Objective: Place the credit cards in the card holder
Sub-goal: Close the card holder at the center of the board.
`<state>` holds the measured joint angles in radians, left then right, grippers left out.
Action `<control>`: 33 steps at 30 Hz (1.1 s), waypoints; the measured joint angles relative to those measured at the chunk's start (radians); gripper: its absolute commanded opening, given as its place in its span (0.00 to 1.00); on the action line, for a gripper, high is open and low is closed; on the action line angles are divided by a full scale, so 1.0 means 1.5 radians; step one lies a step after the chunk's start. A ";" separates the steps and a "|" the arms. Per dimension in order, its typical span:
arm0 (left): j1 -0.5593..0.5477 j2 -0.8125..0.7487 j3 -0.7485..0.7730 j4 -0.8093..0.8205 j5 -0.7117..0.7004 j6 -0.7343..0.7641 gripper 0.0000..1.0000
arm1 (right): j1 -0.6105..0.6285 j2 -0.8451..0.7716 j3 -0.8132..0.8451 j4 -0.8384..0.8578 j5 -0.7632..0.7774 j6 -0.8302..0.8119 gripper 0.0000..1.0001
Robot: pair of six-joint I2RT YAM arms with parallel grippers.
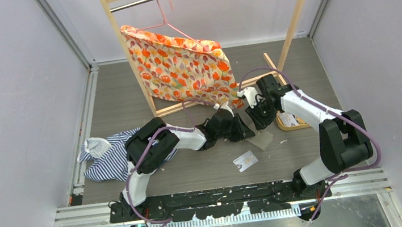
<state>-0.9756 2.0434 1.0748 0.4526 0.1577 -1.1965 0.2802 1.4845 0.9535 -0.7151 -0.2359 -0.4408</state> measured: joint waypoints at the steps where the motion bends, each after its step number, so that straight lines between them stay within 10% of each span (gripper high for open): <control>1: 0.000 0.000 0.000 0.000 0.000 0.000 0.24 | 0.000 0.001 0.000 0.002 0.004 0.000 0.33; 24: 0.000 0.001 -0.004 0.008 0.001 -0.002 0.24 | 0.017 0.023 0.000 -0.003 0.027 -0.002 0.34; 33: 0.001 0.002 -0.004 0.010 0.002 -0.003 0.24 | 0.017 0.023 0.000 -0.009 0.028 -0.004 0.19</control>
<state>-0.9749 2.0457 1.0687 0.4671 0.1608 -1.2007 0.3050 1.5185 0.9535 -0.7280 -0.1932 -0.4473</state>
